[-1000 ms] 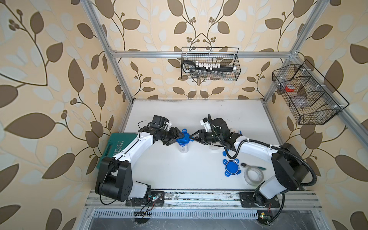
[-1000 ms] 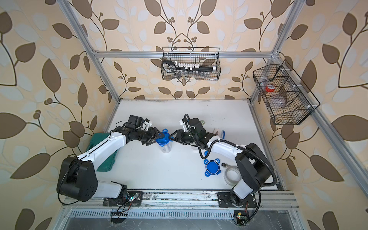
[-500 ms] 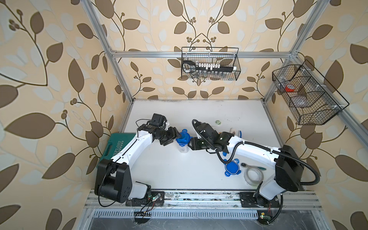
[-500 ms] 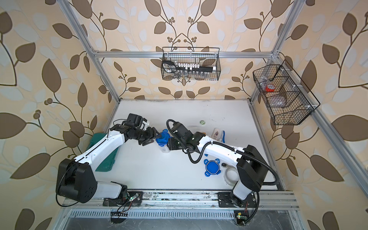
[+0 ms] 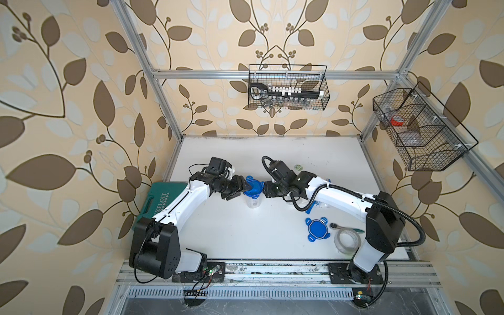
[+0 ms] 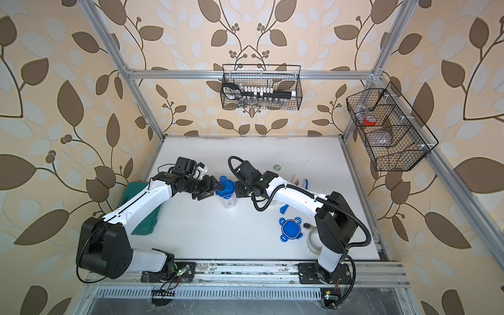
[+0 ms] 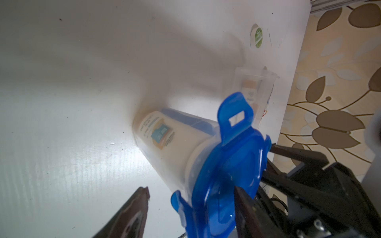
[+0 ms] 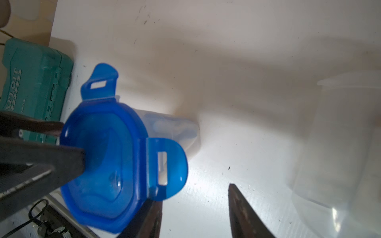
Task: Take out toiletry kits
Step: Adjust the container at the center of the board.
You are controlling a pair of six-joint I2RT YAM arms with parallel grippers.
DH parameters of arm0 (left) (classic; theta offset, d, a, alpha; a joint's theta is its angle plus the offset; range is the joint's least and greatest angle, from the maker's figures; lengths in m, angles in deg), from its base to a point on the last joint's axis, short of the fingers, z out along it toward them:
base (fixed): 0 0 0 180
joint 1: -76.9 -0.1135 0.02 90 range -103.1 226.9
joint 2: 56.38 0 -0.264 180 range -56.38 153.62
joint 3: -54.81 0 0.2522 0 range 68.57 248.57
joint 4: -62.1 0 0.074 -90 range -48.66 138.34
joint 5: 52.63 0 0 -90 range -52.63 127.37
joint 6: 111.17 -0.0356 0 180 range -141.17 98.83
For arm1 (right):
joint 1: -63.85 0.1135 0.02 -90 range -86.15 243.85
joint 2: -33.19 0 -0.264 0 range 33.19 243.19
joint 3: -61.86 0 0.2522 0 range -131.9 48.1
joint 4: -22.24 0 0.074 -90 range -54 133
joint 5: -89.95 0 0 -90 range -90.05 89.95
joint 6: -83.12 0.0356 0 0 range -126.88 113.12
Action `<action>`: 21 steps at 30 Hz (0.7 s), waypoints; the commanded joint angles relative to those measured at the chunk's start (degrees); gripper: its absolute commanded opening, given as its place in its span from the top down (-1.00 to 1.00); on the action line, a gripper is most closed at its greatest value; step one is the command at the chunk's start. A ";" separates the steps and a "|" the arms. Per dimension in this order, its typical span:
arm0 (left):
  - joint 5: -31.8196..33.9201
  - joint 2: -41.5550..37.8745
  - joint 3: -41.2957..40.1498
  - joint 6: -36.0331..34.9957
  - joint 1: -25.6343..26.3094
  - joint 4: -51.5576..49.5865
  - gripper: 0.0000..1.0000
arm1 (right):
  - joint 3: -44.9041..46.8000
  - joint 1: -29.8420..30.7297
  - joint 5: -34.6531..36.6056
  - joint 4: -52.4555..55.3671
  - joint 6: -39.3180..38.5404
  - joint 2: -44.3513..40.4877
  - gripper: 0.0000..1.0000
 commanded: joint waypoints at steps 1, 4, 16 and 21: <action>1.71 0.53 -3.06 -0.99 1.71 -5.10 -0.31 | -3.72 -0.63 1.36 1.48 -1.44 1.96 -0.01; 0.67 0.54 -3.32 -0.37 2.74 -4.46 -0.31 | -5.77 -1.11 0.44 1.69 -2.02 3.42 -0.01; -1.47 2.70 -1.07 0.81 5.37 -3.83 -0.32 | -11.67 -1.98 -1.75 4.10 -3.62 7.51 0.05; 2.98 -1.46 0.13 0.99 5.05 -5.99 -0.46 | -5.35 -3.67 -3.40 1.24 -3.16 0.35 0.10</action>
